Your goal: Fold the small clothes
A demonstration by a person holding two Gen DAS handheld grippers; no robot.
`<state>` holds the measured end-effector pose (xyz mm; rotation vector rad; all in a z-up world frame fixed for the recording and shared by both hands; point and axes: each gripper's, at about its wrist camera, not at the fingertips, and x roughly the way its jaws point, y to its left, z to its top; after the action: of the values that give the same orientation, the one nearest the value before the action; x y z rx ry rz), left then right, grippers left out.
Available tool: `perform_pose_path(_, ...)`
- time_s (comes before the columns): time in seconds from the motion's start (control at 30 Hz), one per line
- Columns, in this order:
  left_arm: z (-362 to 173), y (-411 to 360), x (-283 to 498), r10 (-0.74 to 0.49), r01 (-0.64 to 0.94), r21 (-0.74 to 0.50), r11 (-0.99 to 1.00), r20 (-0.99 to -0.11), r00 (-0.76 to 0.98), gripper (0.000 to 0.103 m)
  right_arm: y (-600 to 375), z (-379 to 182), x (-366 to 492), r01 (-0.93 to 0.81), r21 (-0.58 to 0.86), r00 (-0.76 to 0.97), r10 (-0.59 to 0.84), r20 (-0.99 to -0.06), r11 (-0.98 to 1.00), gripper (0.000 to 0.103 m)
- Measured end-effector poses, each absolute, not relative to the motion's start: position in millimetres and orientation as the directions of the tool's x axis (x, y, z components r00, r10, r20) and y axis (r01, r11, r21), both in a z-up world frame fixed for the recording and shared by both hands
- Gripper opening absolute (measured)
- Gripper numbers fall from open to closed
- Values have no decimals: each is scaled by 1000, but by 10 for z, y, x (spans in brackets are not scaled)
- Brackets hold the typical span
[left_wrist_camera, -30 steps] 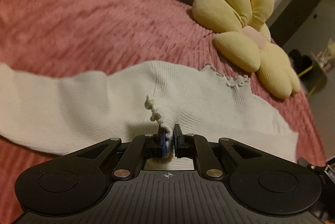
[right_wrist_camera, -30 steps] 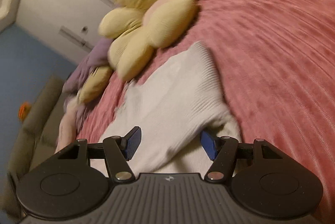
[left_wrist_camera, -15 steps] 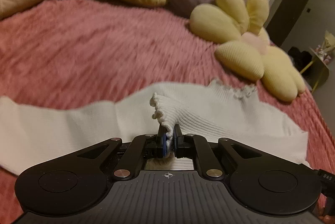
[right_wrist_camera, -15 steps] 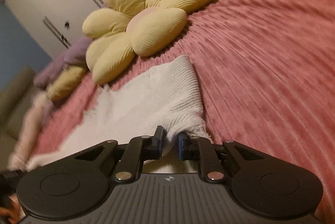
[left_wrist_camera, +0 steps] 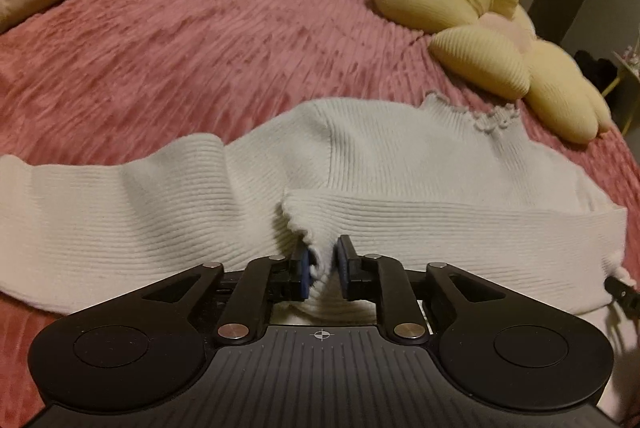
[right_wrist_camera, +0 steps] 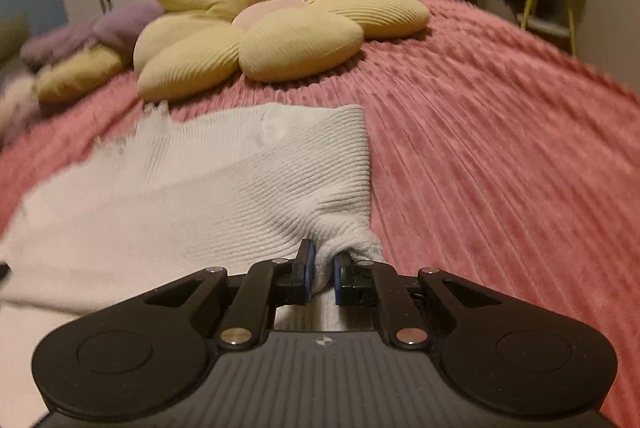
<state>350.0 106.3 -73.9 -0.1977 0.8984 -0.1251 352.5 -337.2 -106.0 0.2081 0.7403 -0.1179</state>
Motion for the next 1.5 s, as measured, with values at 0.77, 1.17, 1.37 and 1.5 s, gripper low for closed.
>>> perform_pose_path(0.77, -797, 1028, 3264, -193, -59, -309, 949, -721, 665, 80, -3123, -1073, 3637, 4, -137, 735, -96, -671, 991, 1)
perform_pose_path(1.17, -807, 3136, 2406, 112, -549, -465, 694, -683, 721, 97, -3078, -692, 2823, 24, 48, 826, 7, -563, 999, 73)
perform_pose_path(1.37, -1025, 3861, 2290, 187, -602, -621, 502, -601, 777, 73, -2883, -721, 2556, 13, 80, 805, 37, -592, 997, 73)
perform_pose_path(1.5, -1195, 4148, 2234, 191, -567, -748, 344, -536, 822, 41, -2791, -689, 2525, 20, 73, 791, 29, -611, 997, 73)
